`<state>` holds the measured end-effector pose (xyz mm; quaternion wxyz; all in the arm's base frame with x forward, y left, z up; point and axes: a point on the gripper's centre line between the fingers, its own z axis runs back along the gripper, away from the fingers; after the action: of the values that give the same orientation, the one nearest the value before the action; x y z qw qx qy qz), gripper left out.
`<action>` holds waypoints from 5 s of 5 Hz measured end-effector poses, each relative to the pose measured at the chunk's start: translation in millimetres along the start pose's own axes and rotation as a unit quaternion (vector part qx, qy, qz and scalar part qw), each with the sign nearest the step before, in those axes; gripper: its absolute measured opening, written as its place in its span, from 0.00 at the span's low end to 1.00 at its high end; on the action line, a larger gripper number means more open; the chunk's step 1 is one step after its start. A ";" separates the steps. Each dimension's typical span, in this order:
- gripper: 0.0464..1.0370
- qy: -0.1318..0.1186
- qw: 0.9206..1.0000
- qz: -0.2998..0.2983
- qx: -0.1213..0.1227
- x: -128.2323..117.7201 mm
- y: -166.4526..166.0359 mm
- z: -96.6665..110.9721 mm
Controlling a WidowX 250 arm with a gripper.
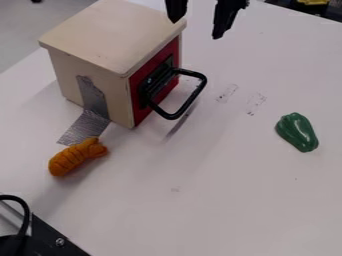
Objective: Puts the green object on top of a cabinet
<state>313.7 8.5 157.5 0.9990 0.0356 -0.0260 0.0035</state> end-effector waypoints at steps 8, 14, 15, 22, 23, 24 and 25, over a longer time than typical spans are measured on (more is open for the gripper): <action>0.96 0.056 0.995 0.077 -0.004 66.5 -145.5 -117.7; 0.67 0.107 0.984 0.142 0.027 40.3 -142.1 -151.3; 0.52 0.096 0.990 0.099 0.019 37.9 -139.0 -150.9; 0.51 -0.035 0.999 -0.026 -0.002 55.7 -43.9 -13.0; 0.51 -0.041 0.999 0.025 0.017 25.2 5.7 4.7; 0.51 -0.029 0.997 0.060 0.031 -8.3 50.3 10.4; 0.51 -0.010 0.995 0.094 0.025 -35.4 92.3 -2.0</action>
<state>277.7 100.6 160.2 0.9927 0.0581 -0.0390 0.0981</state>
